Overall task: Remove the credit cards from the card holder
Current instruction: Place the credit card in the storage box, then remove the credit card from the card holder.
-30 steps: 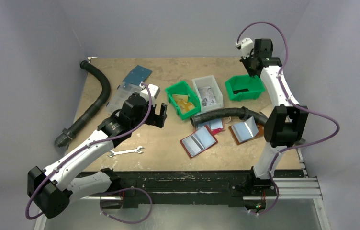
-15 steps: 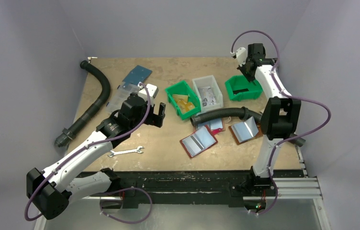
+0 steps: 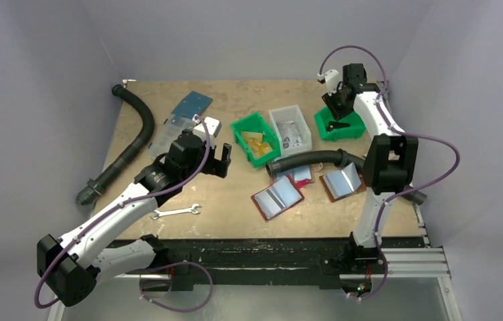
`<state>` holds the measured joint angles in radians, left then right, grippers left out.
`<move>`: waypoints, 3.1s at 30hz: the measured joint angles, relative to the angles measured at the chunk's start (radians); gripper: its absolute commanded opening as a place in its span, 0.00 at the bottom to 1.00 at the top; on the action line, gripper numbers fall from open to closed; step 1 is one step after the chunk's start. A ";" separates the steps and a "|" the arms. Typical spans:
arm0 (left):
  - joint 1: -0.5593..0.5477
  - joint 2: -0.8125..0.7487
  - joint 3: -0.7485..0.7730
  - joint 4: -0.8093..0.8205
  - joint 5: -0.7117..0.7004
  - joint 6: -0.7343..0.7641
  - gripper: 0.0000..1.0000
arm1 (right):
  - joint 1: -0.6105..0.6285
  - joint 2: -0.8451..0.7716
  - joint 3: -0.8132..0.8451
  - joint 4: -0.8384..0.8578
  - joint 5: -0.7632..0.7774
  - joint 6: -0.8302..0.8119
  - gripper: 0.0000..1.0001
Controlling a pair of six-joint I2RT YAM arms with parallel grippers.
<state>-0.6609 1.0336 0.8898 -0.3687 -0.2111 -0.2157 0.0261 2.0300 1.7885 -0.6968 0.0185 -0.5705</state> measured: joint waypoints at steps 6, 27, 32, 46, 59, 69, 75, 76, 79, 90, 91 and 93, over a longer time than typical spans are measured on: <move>0.005 0.000 0.000 0.001 0.025 0.000 0.96 | -0.001 -0.192 -0.132 -0.001 -0.254 0.079 0.44; 0.025 -0.044 -0.208 0.271 0.396 -0.242 0.95 | -0.051 -1.115 -1.057 0.414 -0.937 0.148 0.99; 0.025 -0.071 -0.328 0.364 0.460 -0.420 0.90 | -0.053 -1.159 -1.075 0.451 -0.926 0.147 0.99; 0.025 -0.104 -0.500 0.647 0.525 -0.691 0.92 | -0.061 -1.171 -1.087 0.466 -0.922 0.172 0.99; 0.025 -0.050 -0.528 0.763 0.511 -0.666 0.91 | -0.066 -1.050 -1.089 0.420 -0.972 0.138 0.99; 0.016 -0.050 -0.537 0.786 0.491 -0.638 0.90 | -0.066 -1.022 -1.089 0.407 -0.972 0.116 0.99; -0.014 -0.020 -0.575 0.851 0.485 -0.642 0.90 | -0.066 -1.014 -1.089 0.405 -0.970 0.113 0.99; -0.019 -0.011 -0.579 0.861 0.484 -0.643 0.90 | -0.066 -1.014 -1.089 0.405 -0.971 0.113 0.99; -0.039 0.016 -0.586 0.890 0.472 -0.648 0.90 | -0.066 -1.014 -1.089 0.404 -0.971 0.112 0.99; -0.178 0.102 -0.587 0.929 0.355 -0.637 0.89 | -0.066 -0.995 -1.089 0.355 -0.971 0.034 0.99; -0.187 0.109 -0.587 0.930 0.342 -0.637 0.89 | -0.066 -0.991 -1.089 0.346 -0.972 0.023 0.99; -0.198 0.117 -0.587 0.932 0.323 -0.637 0.89 | -0.065 -0.988 -1.089 0.343 -0.970 0.015 0.99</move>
<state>-0.8589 1.1507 0.3023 0.5632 0.1116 -0.8532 -0.0387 1.0416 0.6998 -0.3534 -0.9520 -0.5556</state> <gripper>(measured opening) 0.893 0.987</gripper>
